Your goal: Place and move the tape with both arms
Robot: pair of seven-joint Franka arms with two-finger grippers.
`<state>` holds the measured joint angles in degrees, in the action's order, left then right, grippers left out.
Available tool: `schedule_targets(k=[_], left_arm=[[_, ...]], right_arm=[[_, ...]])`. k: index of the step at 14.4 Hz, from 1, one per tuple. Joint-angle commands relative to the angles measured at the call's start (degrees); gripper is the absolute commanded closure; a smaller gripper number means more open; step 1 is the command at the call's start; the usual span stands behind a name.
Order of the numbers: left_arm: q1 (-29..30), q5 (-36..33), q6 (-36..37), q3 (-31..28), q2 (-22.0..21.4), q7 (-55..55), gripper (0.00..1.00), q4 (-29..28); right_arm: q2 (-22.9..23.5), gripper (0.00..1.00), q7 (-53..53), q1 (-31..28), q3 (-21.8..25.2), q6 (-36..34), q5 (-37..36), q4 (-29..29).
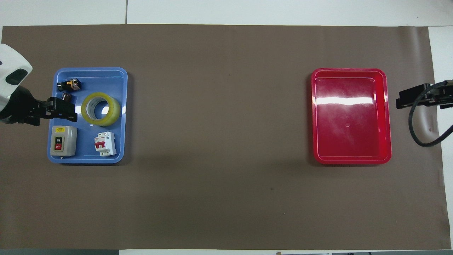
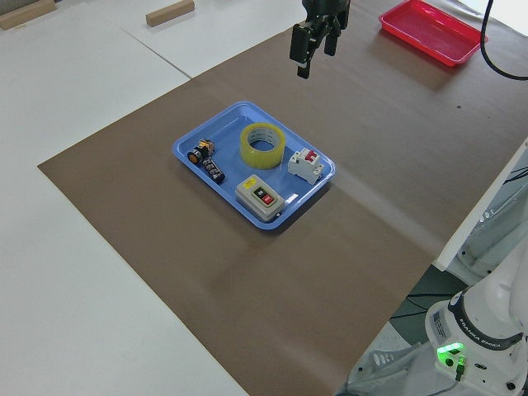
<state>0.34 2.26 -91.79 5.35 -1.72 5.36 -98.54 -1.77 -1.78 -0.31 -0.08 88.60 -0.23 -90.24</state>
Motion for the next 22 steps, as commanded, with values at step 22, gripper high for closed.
schedule_targets(k=[22], left_arm=[[3.2, -0.1, -5.7, -0.7, -0.9, -0.4, 0.0, -4.6]], right_arm=[[-0.3, 0.0, 0.6, -0.6, -0.1, -0.1, 0.8, -0.3]])
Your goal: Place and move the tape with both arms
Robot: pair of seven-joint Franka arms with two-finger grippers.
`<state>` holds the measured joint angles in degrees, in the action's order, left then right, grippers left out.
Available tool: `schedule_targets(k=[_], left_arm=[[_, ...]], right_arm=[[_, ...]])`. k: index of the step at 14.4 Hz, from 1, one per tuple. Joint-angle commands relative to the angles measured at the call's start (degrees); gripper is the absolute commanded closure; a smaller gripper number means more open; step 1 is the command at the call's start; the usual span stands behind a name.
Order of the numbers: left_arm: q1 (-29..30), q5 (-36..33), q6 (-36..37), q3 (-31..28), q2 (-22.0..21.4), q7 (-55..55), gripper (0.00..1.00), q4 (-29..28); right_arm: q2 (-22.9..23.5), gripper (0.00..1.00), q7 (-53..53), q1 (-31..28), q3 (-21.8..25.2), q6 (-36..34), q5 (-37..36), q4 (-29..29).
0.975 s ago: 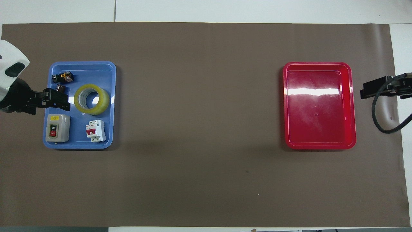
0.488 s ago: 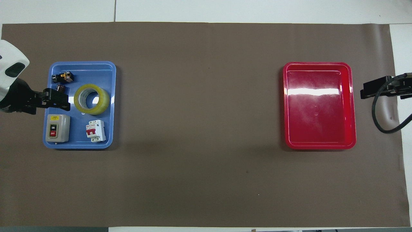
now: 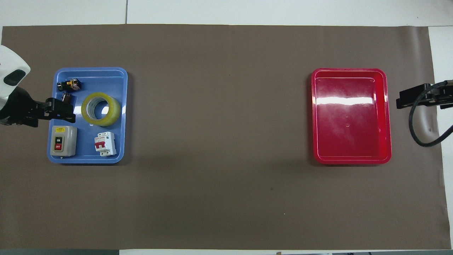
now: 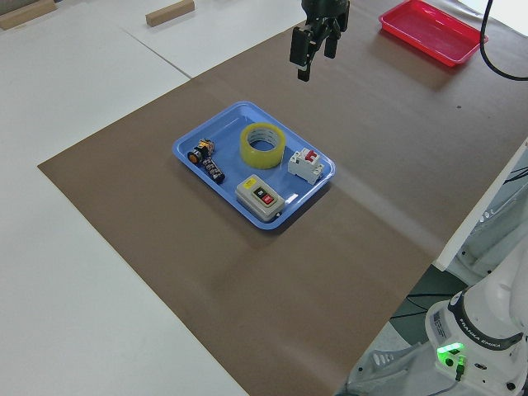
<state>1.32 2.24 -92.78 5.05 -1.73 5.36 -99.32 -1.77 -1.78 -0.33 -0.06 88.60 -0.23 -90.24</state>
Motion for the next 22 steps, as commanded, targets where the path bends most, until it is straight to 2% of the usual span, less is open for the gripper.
schedule_targets(k=[1, 4, 7, 12, 13, 15, 16, 19, 22], left_arm=[[2.7, -0.2, -7.7, -0.4, 0.4, -0.5, 0.0, -5.4], [5.3, -1.6, -19.2, -0.4, 6.5, -0.6, 0.0, -8.8], [6.2, -1.6, -29.4, -0.4, 10.3, -0.4, 0.0, -13.7], [5.8, -1.8, -35.9, -0.4, 17.3, -0.3, 0.0, -14.1], [5.8, -2.1, -36.0, -0.4, 17.5, -0.4, 0.08, -14.3], [5.8, -2.9, -35.5, -0.4, 17.5, -0.4, 0.75, -14.4], [5.6, -2.9, -35.2, -0.4, 17.6, -0.2, 1.0, -14.1], [3.6, -2.9, -31.6, -0.4, 18.1, 1.3, 1.0, -11.6], [2.3, -2.9, -23.1, -0.4, 19.7, 4.2, 1.0, -4.0]], right_arm=[[-0.3, 0.0, 0.6, -0.5, -0.1, -0.1, 0.8, -0.3], [-0.3, 0.0, 0.6, -0.5, -0.1, -0.1, 0.8, -0.3], [-0.3, 0.0, 0.6, -0.5, -0.1, -0.1, 0.8, -0.4], [-0.3, 0.0, 0.5, -0.5, -0.1, -0.1, 0.8, -0.3], [-0.3, 0.0, 0.5, -0.5, -0.1, -0.1, 0.8, -0.4], [-0.3, 0.0, 0.5, -0.5, -0.1, -0.1, 0.8, -0.4], [-0.3, 0.0, 0.5, -0.5, -0.1, -0.1, 0.8, -0.3], [-0.3, 0.0, 0.5, -0.5, -0.1, -0.1, 0.8, -0.3], [-0.3, 0.0, 0.5, -0.5, -0.1, -0.1, 0.9, -0.4]])
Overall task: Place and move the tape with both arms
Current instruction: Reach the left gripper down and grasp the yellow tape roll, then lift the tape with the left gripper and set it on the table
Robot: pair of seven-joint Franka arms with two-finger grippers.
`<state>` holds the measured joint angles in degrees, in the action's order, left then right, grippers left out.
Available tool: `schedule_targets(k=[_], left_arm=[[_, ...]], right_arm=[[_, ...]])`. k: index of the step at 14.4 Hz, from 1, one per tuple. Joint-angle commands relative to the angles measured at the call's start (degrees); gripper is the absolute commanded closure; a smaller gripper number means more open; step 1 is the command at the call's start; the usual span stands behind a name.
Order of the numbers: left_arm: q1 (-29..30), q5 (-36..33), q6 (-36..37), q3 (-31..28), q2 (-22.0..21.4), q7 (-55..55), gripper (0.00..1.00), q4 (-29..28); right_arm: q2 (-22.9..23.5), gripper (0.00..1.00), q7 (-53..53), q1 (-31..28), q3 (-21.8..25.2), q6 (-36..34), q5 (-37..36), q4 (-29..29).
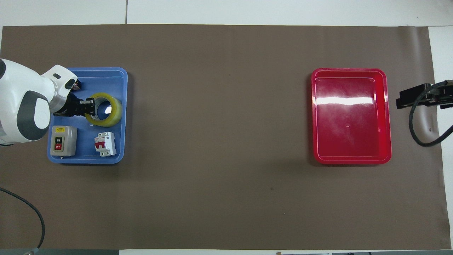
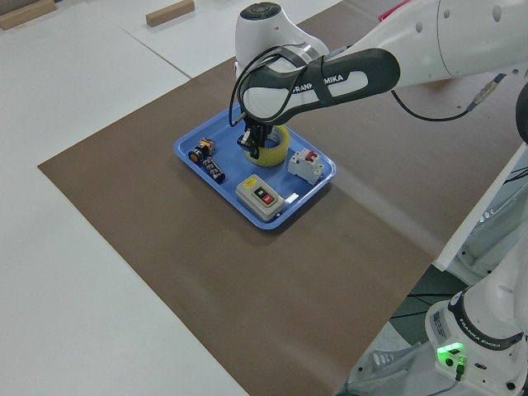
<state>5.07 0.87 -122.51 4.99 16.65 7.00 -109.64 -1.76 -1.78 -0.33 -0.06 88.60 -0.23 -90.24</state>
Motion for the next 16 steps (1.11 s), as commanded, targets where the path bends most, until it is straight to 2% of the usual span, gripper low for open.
schedule_targets(k=[1, 3, 5, 7, 9, 11, 13, 16], left_arm=[[-2.2, -1.5, 11.1, -0.3, 2.2, 3.5, 1.0, 10.7], [-6.7, -1.1, 20.6, -0.3, 5.1, 10.0, 1.0, 21.2], [-13.4, -1.3, 24.5, -0.3, 7.0, 20.6, 1.0, 26.3], [-20.0, -1.5, 20.8, -0.3, 6.9, 30.7, 1.0, 25.7], [-25.2, -1.1, 16.2, -0.2, 6.8, 36.2, 1.0, 22.7], [-31.8, -1.1, 12.2, -0.2, 9.7, 43.0, 1.0, 22.1], [-34.5, -1.1, 7.4, -0.2, 12.3, 46.5, 1.0, 21.3], [-36.0, -1.1, 2.4, -0.2, 12.6, 47.8, 1.0, 17.1]], right_arm=[[-0.3, 0.0, 0.5, -0.5, -0.1, -0.1, 0.8, -0.4], [-0.3, 0.0, 0.5, -0.5, -0.1, -0.1, 0.8, -0.4], [-0.3, 0.0, 0.5, -0.5, -0.1, 0.0, 0.8, -0.4], [-0.3, 0.0, 0.5, -0.5, -0.1, 0.0, 0.8, -0.4], [-0.3, 0.0, 0.3, -0.5, -0.1, -0.1, 0.8, -0.5], [-0.5, 0.0, 0.6, -0.8, 0.2, -0.3, 0.8, -0.9], [-0.5, 0.0, 0.6, -1.5, 0.2, -0.3, 0.8, -0.9], [-0.5, 0.0, 0.7, -1.7, 0.2, -0.6, 0.8, -0.9]])
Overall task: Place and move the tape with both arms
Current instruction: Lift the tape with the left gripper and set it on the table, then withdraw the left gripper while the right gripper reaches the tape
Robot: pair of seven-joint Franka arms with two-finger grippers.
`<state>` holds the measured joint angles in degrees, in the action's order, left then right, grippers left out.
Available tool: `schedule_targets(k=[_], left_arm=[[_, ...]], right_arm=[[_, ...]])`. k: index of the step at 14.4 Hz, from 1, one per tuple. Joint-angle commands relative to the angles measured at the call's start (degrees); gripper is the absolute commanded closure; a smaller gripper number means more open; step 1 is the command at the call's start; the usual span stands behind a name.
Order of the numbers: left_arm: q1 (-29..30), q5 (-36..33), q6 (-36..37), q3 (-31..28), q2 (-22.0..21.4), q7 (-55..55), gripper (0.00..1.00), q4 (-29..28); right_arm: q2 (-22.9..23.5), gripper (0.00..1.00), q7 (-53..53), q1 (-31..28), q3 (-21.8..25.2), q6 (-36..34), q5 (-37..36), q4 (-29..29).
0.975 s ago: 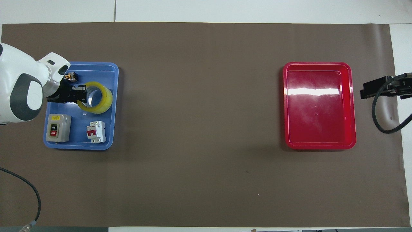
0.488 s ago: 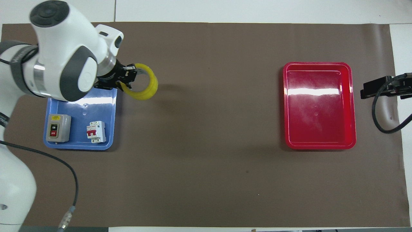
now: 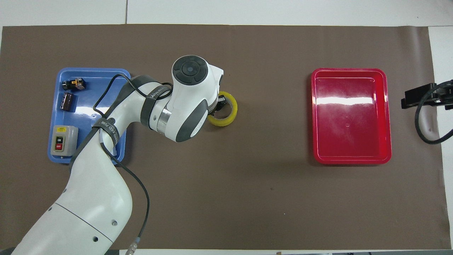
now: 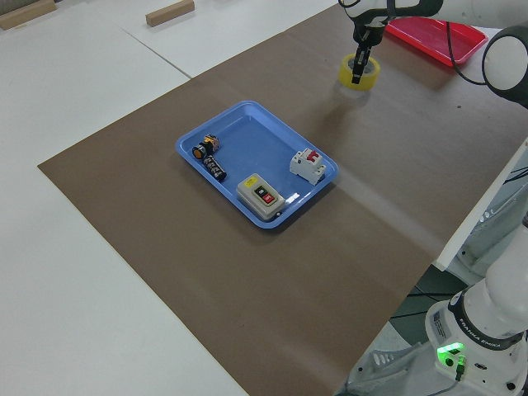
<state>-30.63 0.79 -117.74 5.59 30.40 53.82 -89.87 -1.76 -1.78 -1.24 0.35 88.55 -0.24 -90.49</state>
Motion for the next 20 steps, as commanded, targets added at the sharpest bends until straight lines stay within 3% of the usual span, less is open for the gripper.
schedule_targets(k=[1, 3, 4, 5, 7, 9, 11, 14, 16, 18, 20], left_arm=[[-0.4, -1.0, -2.7, -0.8, -1.1, 0.8, 1.0, -3.0], [-0.7, -1.1, -2.2, -0.8, -1.3, 0.8, 0.96, -3.6], [-0.5, -1.1, -1.5, -0.8, -1.3, 0.9, 0.32, -2.9], [-0.4, -1.4, -0.1, -1.0, -1.3, 0.9, 0.0, -1.7], [1.7, -1.6, 4.2, -2.8, -3.7, 0.1, 0.0, -0.2], [7.6, -1.6, 8.2, -3.0, -10.3, -2.1, 0.0, -1.1], [12.9, -1.6, 14.7, -3.1, -14.8, -12.1, 0.0, -1.1], [22.3, -1.6, 23.1, -3.1, -20.7, -28.2, 0.0, -1.2], [26.7, -1.6, 27.4, -3.1, -23.6, -37.3, 0.0, -1.3], [28.2, -1.6, 30.3, -3.1, -26.8, -41.2, 0.0, -3.0], [27.3, -1.6, 30.8, -3.0, -29.5, -41.3, 0.0, -5.4]], right_arm=[[-0.9, 0.0, 0.9, -0.6, -0.4, -0.7, 0.9, -1.4], [-1.5, 0.0, 1.6, -0.6, -0.4, 2.9, 0.9, -3.3], [-1.6, 0.0, 2.8, -0.6, -0.4, 4.3, 0.9, -3.9], [-1.7, 0.0, 4.0, -0.5, -0.4, 4.9, 0.9, -4.3], [-1.6, 0.0, 4.3, -0.3, -0.4, 3.9, 0.8, -4.3], [-0.8, 0.0, 4.2, -0.1, -1.1, 2.6, 0.8, -3.6], [1.6, 0.0, 3.5, 1.8, -1.7, 2.6, 1.5, -2.7], [11.5, 0.0, -9.9, 8.6, -1.9, 3.4, 1.6, 5.2], [15.6, 0.0, -17.0, 13.9, -1.9, 8.1, 1.2, 6.3], [19.1, 0.0, -20.2, 19.1, -1.8, 11.0, 0.3, 6.5], [25.9, 0.0, -25.4, 23.5, -1.9, 13.2, -2.8, 9.7]])
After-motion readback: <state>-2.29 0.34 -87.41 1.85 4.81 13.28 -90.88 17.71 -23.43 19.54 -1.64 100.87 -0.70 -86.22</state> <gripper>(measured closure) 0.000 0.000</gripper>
